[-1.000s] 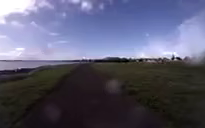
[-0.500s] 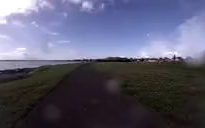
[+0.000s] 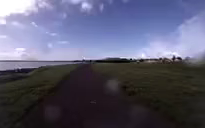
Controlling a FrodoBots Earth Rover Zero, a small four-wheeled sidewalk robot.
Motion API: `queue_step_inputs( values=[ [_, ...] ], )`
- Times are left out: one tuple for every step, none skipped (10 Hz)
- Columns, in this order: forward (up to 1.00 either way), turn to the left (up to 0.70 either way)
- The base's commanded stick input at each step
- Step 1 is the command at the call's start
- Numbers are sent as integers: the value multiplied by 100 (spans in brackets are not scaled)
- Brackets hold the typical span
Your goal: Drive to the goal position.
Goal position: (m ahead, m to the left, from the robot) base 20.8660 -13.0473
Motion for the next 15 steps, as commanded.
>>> queue_step_inputs(
  values=[
    [70,0],
    [70,0],
    [70,16],
    [70,35],
    [70,35],
    [70,35],
    [70,35],
    [70,35],
    [67,37],
    [55,47],
    [50,50],
    [50,50],
    [50,50],
    [50,50],
    [50,50]
  ],
)
